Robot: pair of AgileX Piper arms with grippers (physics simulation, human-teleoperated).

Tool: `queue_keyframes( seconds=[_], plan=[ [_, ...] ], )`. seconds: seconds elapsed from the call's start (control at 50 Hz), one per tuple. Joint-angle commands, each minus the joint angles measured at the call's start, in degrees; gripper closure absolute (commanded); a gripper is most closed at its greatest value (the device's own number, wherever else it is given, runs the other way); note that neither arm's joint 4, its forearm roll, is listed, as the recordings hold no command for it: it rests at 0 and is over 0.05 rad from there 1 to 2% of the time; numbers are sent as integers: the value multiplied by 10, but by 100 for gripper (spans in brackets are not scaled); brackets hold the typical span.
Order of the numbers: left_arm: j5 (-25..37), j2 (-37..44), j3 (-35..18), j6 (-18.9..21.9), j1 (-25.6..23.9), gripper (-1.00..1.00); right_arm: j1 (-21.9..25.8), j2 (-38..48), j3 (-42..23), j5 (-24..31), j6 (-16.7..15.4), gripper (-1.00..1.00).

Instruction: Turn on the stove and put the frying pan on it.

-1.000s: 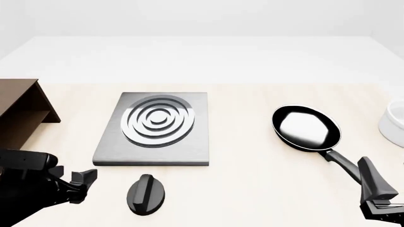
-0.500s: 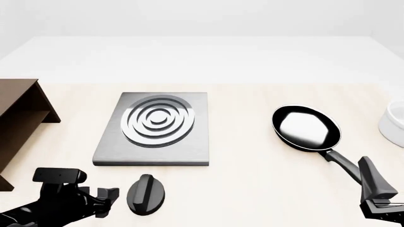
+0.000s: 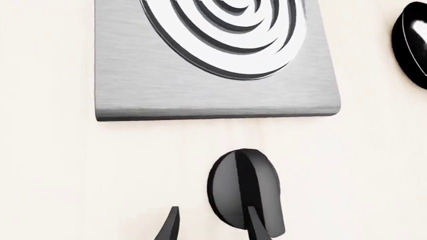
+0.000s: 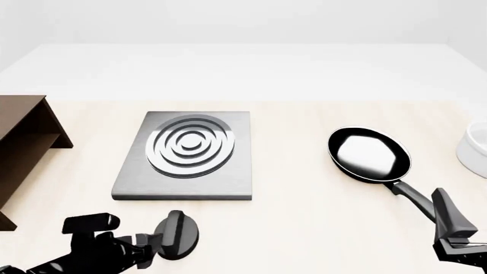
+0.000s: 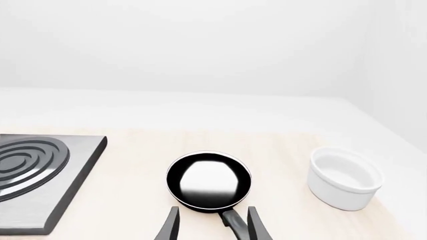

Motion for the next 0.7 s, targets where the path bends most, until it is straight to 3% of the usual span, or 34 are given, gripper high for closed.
queue_keyframes(
  seconds=[0.02, 0.06, 0.08, 0.1, 0.14, 0.2, 0.22, 0.24, 0.28, 0.34, 0.38, 0.42, 0.44, 0.48, 0.52, 0.54, 0.58, 0.64, 0.66, 0.7],
  plan=[
    [-196, 140, 26, -102, -48, -100, -3, 11, 0, -7, 2, -100],
    [-244, 166, 27, -157, -77, -100, -4, 21, 0, -14, 3, -100],
    [-252, 171, 26, -145, -64, -100, -4, 29, 0, -22, 3, -100],
    [-305, 207, 27, -181, -79, -100, -4, 28, 0, -21, 2, -100],
    [-341, 243, 27, -177, -71, -100, -4, 27, 0, -19, 3, -100],
    [-435, 297, 27, -233, -83, -100, -5, 28, 0, -19, 4, -100],
    [-440, 297, 27, -246, -90, -100, -5, 28, 0, -19, 4, -100],
    [-438, 299, 27, -233, -86, -100, -6, 34, 0, -25, 5, -100],
    [-440, 287, 27, -258, -99, -100, -5, 34, 0, -24, 4, -100],
    [-433, 286, 27, -248, -98, -100, -5, 32, 0, -23, 5, -100],
    [-340, 200, 27, -233, -96, -100, -5, 36, 0, -25, 6, -100],
    [-200, 63, 27, -222, -89, -100, -6, 37, 0, -27, 6, -100],
    [-90, -41, 27, -204, -85, -100, -5, 42, 0, -30, 7, -100],
    [58, -187, 27, -204, -88, -100, -4, 48, 0, -34, 7, -100],
    [169, -294, 27, -167, -72, -100, -3, 50, 0, -35, 6, -100],
    [242, -374, 27, -180, -83, -100, -3, 49, 0, -34, 6, -100],
    [322, -469, 24, -143, -84, -100, -2, 47, 0, -32, 6, -100],
    [485, -603, -58, -110, -57, -100, -1, 47, 0, -33, 6, -100],
    [565, -654, -140, -45, -9, -100, -1, 38, 0, -25, 6, -100],
    [598, -661, -186, 6, 20, -100, -2, 35, 0, -22, 5, -100]
  ],
)
